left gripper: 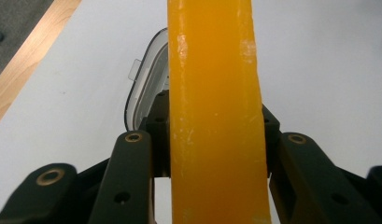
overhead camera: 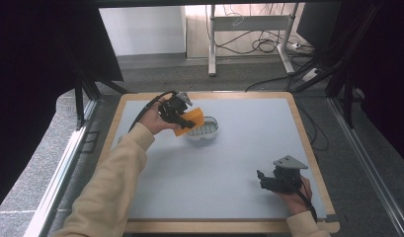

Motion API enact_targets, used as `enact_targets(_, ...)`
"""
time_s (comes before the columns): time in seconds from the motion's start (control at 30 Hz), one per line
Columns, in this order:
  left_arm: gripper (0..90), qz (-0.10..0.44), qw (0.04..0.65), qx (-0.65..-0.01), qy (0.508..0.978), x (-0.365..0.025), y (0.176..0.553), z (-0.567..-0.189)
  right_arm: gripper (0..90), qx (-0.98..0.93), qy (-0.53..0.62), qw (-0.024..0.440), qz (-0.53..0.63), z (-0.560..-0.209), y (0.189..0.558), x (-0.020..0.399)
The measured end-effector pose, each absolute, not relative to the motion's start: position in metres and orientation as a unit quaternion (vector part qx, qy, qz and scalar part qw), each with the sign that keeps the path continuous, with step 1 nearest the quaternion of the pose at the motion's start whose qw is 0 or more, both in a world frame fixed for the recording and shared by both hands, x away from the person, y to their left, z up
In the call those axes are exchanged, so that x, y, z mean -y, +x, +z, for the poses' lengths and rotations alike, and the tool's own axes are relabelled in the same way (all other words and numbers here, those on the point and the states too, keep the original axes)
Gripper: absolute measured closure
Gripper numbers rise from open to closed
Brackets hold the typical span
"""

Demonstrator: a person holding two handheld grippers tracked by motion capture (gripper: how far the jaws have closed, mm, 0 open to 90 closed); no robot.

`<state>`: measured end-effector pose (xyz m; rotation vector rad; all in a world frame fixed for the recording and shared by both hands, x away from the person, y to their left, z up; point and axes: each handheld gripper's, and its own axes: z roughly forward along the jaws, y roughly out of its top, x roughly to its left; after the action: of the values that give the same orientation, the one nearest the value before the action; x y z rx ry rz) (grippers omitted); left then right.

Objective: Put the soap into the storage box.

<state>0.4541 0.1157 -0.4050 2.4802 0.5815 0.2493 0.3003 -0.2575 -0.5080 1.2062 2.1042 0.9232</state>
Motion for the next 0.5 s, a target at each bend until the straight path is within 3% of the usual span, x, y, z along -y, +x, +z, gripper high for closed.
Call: enact_targets(0.5,61.7,0.093,0.282,-0.199,0.934,-0.099,0.467,-0.405,14.9,-0.781,0.448,0.27,0.342,-0.508,0.3,0.258)
